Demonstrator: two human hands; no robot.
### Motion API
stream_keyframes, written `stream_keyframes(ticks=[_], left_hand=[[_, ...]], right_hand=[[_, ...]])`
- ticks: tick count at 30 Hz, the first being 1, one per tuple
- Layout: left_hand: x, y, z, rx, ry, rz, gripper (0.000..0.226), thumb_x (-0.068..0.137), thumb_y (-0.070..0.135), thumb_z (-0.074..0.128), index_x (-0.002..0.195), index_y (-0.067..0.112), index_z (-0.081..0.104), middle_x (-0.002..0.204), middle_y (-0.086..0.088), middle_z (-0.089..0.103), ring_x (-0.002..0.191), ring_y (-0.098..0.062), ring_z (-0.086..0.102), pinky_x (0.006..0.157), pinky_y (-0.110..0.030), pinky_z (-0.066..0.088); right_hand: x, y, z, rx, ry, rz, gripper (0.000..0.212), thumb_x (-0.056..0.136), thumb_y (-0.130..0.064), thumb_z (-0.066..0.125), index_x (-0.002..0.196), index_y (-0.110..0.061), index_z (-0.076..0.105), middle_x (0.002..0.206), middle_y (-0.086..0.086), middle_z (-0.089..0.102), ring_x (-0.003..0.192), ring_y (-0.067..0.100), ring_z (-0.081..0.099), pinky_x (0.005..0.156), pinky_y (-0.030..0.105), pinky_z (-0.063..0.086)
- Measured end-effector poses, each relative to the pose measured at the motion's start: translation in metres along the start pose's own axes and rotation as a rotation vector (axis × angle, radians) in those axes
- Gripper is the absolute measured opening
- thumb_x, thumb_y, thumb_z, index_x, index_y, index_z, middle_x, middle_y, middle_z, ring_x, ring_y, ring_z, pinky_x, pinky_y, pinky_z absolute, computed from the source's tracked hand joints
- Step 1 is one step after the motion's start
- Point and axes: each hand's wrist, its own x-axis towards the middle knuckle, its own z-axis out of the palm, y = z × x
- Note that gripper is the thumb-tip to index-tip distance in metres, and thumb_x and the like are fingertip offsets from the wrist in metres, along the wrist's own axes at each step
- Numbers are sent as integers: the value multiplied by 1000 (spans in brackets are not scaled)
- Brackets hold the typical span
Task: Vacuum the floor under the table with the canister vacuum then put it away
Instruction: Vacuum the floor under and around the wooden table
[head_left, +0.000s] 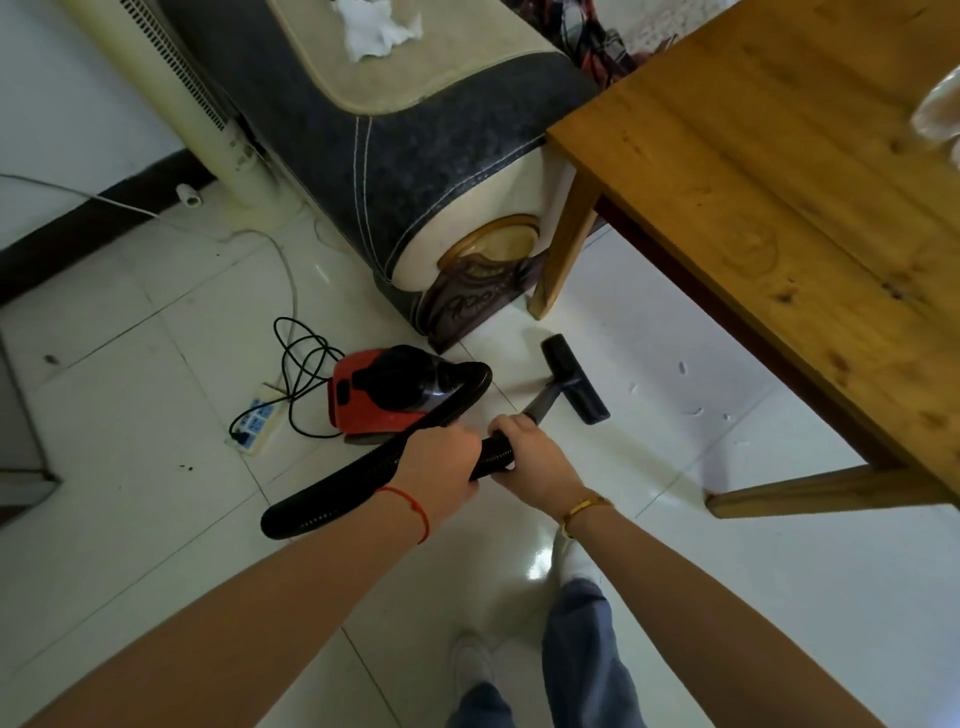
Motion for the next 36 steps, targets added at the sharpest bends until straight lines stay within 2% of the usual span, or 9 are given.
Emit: stream_keyframes(ticks=[2,6,9,14,20,24,26,31,36], left_hand=[[-9,-1,-1,-8,-18,13,22,91,24,54,110,13,53,102,-2,63,90,-19,64,68,-25,43],[-11,3,-1,-33,-47,30,20,89,24,55,106,13,54,97,-2,64,86,-19,65,67,-27,47],[-1,14,0,-62,-51,46,19,89,24,55,104,13,53,95,-2,64,84,-19,65,62,-26,41],[33,49,-8,-61,-56,91,20,89,23,55,105,12,52,95,-3,64,82,-20,65,60,-26,40],[91,96,-26,-71,-51,137,22,91,21,56,109,10,54,96,-5,64,84,-21,65,63,-26,40],[127,126,-35,-78,-49,167,20,92,20,55,108,9,54,83,-3,54,70,-19,55,63,-26,43],[144,138,-39,-95,-56,177,20,92,20,55,108,8,54,86,-4,58,75,-19,61,65,-26,46],[168,157,-50,-93,-50,176,20,92,19,56,109,7,54,95,-6,63,82,-21,64,62,-26,39],[165,146,-56,-101,-40,176,23,93,20,56,111,7,54,98,-6,65,85,-21,66,65,-26,44]], right_hand=[[-9,-8,2,-13,14,15,31,80,-18,69,107,-17,53,112,3,54,98,18,53,81,19,38],[-17,-9,2,-31,35,69,27,83,-18,67,104,-16,51,111,3,54,85,13,48,76,19,39],[-19,4,-3,-44,40,106,27,83,-17,67,104,-15,51,112,3,53,83,14,50,73,20,38],[-14,43,-27,-59,58,158,26,83,-16,68,103,-14,51,111,5,54,87,23,59,73,25,45],[-2,104,-73,-82,60,203,29,81,-12,68,104,-13,51,115,5,54,91,26,60,74,29,48],[7,141,-102,-89,47,208,32,79,-11,71,104,-15,52,115,5,54,92,26,60,76,32,50],[11,156,-115,-96,49,217,33,78,-10,72,105,-13,54,113,5,54,91,25,60,76,31,50],[18,182,-138,-91,33,214,36,77,-6,72,109,-11,56,114,6,55,93,26,61,78,33,52],[24,170,-141,-53,17,200,35,77,-6,73,106,-14,56,113,4,57,93,24,61,81,33,52]])
